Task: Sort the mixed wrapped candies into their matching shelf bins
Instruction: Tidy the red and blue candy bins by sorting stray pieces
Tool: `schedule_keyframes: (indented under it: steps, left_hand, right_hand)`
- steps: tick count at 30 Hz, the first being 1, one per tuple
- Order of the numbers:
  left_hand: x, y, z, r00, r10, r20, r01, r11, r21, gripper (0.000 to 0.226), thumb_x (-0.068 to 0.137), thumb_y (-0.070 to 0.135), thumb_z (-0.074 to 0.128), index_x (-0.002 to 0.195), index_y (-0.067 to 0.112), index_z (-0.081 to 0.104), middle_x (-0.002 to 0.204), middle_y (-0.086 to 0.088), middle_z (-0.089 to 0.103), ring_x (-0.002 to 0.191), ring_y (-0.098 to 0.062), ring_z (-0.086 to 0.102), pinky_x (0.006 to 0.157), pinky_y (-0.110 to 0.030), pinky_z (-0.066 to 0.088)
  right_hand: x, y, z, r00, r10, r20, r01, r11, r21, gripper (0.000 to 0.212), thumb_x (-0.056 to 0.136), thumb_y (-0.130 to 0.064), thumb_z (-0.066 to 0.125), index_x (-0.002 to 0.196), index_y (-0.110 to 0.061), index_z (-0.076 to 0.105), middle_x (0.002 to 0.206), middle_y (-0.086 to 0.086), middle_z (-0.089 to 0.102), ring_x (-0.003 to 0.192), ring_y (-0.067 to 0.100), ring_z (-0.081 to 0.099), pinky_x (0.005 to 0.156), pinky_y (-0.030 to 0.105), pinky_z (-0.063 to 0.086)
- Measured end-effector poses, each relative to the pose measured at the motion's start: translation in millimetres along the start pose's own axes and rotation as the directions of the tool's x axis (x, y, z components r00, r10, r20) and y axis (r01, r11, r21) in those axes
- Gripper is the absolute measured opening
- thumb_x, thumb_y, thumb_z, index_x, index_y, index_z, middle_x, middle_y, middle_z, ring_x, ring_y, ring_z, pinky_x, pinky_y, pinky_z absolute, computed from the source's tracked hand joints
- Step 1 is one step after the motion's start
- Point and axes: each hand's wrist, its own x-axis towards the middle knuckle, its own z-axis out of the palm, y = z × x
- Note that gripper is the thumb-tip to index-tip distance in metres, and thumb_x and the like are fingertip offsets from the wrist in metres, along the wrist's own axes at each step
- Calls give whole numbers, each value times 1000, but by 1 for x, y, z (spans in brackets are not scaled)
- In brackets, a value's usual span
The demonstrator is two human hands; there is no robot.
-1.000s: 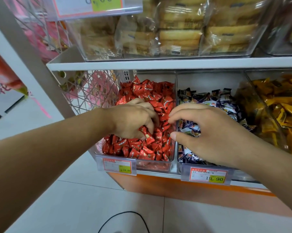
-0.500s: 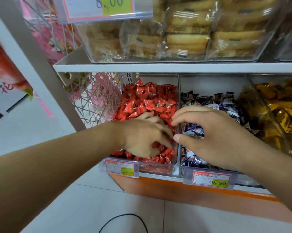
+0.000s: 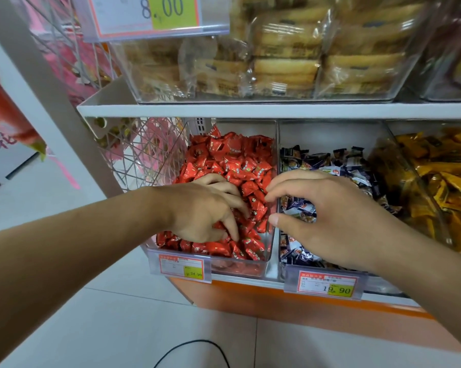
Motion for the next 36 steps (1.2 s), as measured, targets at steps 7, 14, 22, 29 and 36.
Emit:
schedule_keyframes:
  steps: [7, 14, 22, 29, 36]
  left_hand:
    - [-4, 1, -13, 999, 2, -46, -4, 999, -39, 29, 93, 36, 67, 116, 53, 69, 148, 34, 41, 145, 4, 18, 123, -42, 8]
    - [-19, 31, -30, 948, -255, -190, 69, 748, -660, 27, 90, 27, 79, 110, 45, 77, 141, 29, 54, 136, 12, 39, 120, -27, 26]
    - [-71, 56, -4, 735, -563, -379, 307, 774, -553, 38, 98, 27, 65, 131, 45, 63, 144, 32, 47, 135, 12, 39, 119, -19, 29]
    - [-103, 65, 17, 625, -701, -344, 399, 665, -632, 72, 95, 17, 68, 156, 35, 36, 159, 27, 25, 144, 10, 22, 106, 6, 3]
    - [-124, 61, 33, 631, -732, -256, 316, 544, -778, 99, 94, 22, 72, 142, 64, -3, 147, 27, 30, 122, 20, 28, 96, 8, 18]
  right_hand:
    - [2, -1, 0, 1000, 18, -7, -18, 1000, -1, 19, 92, -48, 70, 110, -43, 68, 124, -36, 57, 129, -5, 47, 118, 33, 35]
    - [2, 0, -1, 1000, 17, 5, -17, 1000, -21, 25, 93, -47, 71, 117, -40, 69, 127, -34, 57, 129, -4, 47, 118, 31, 36]
    - [1, -3, -2, 1000, 9, 21, -8, 998, -56, 27, 94, -51, 65, 120, -43, 67, 129, -38, 52, 132, -5, 41, 117, 25, 30]
    - [25, -41, 5, 977, -158, 145, 193, 941, -276, 60, 102, -43, 59, 157, -42, 37, 159, -29, 32, 153, 0, 11, 127, 28, 11]
    - [104, -77, 65, 848, -192, 494, 342, 911, -233, 70, 91, -58, 70, 154, -47, 41, 169, -10, 23, 155, 18, 13, 127, 44, 20]
